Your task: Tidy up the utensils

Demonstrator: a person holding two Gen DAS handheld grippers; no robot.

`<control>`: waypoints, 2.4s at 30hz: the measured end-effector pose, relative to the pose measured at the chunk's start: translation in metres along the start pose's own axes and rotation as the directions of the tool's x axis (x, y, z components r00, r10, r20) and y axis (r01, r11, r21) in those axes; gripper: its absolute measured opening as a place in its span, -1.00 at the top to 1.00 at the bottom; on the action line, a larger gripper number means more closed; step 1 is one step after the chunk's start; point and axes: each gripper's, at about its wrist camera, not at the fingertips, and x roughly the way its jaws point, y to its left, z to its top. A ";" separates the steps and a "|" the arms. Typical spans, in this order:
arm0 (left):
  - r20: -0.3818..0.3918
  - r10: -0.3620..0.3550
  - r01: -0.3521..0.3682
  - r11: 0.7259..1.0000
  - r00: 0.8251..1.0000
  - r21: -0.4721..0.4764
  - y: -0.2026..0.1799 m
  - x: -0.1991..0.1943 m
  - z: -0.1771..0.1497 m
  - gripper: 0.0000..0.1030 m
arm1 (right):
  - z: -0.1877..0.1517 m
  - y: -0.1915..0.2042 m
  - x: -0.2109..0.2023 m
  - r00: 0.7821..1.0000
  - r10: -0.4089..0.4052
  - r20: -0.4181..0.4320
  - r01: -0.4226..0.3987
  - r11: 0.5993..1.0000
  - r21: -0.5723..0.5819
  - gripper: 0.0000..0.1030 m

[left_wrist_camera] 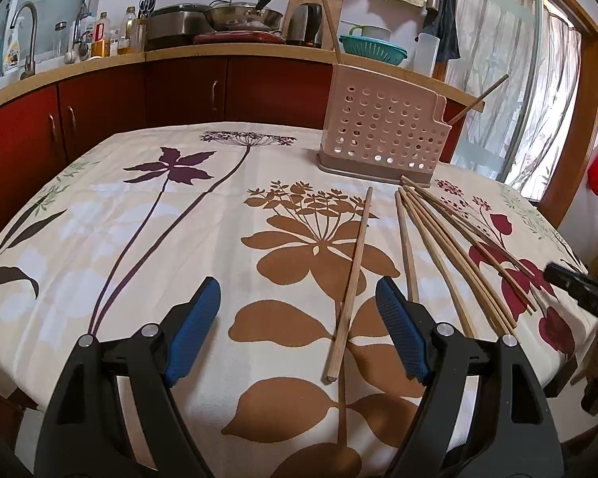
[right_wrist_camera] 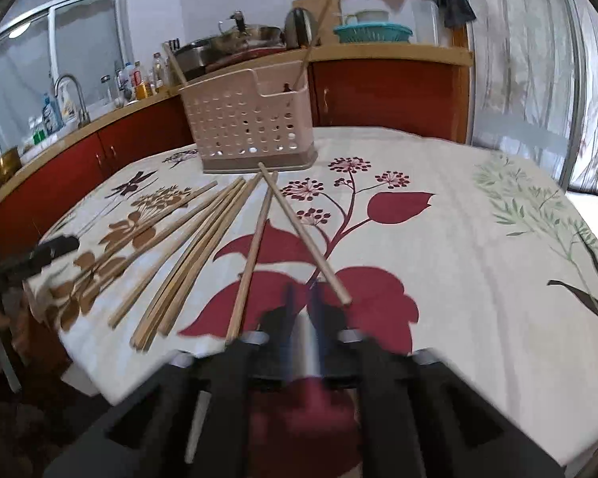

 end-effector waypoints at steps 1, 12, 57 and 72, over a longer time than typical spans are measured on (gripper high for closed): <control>-0.002 0.000 0.000 1.000 1.000 -0.001 0.000 0.000 0.000 -0.52 | 0.003 -0.004 0.003 1.000 -0.005 0.011 0.005 1.000 0.014 0.33; -0.015 -0.001 0.000 1.000 1.000 -0.029 0.005 0.008 0.001 -0.52 | 0.013 0.001 0.040 0.993 -0.047 -0.105 0.040 0.997 -0.061 0.79; -0.012 -0.001 0.002 0.996 1.000 0.088 -0.026 0.016 -0.027 0.18 | -0.038 0.016 0.000 0.998 0.017 0.060 -0.015 0.999 -0.028 0.67; 0.029 -0.010 0.005 0.989 1.000 0.145 -0.035 0.003 -0.029 0.87 | -0.035 0.015 -0.013 0.993 0.036 0.112 -0.035 0.999 -0.017 0.87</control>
